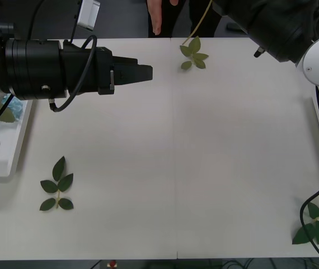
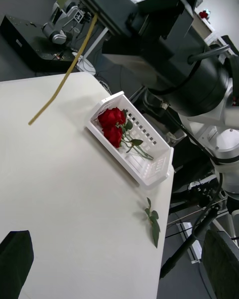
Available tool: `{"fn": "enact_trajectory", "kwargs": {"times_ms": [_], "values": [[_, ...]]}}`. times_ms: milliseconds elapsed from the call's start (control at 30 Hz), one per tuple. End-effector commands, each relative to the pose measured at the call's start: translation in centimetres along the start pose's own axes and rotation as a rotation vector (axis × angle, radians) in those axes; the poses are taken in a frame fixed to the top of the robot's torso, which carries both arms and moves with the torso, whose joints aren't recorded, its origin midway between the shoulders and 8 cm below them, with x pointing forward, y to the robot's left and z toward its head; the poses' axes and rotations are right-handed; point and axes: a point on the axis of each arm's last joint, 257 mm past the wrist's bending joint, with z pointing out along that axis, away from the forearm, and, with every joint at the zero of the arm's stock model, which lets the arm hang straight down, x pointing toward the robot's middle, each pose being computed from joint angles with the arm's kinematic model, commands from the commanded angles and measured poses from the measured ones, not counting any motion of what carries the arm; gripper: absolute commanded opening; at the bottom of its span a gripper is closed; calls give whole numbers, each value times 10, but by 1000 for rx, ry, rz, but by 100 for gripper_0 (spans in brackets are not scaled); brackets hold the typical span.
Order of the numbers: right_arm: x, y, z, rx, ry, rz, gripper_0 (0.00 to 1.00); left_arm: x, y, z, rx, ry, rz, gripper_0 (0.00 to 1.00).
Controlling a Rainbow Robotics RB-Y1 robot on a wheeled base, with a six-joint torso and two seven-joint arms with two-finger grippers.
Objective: Place the red flowers into the right box and the blue flowers into the left box. If a person shows an open palm, hand one flower to the person first, then continue sorting.
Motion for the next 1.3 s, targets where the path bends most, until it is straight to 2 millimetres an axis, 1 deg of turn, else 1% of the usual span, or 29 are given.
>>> {"fn": "enact_trajectory", "kwargs": {"times_ms": [33, 100, 167, 400, 600, 800, 933, 1100, 1300], "values": [[-53, 52, 19, -97, -118, -94, 0, -9, -10, -3, 14, -36, 56, 98], [-60, 63, 23, -117, -134, -125, 0, -9, -10, -3, 16, -37, 55, 98], [-62, 73, 27, -133, -142, -175, 0, -9, -10, -3, 15, -37, 54, 98], [-66, 93, 34, -159, -163, -308, 0, -9, -10, -3, 16, -37, 53, 98], [-68, 106, 39, -174, -182, -372, 0, -9, -10, -3, 17, -38, 54, 99], [-63, 113, 43, -180, -190, -418, 0, -9, -10, -3, 16, -38, 54, 98], [-59, 118, 51, -181, -197, -424, 0, -9, -10, -3, 16, -37, 54, 98], [-54, 116, 63, -165, -209, -427, 0, -9, -10, -3, 16, -39, 54, 98], [-56, 115, 72, -156, -211, -439, 0, -9, -11, -3, 18, -38, 55, 98]]}}
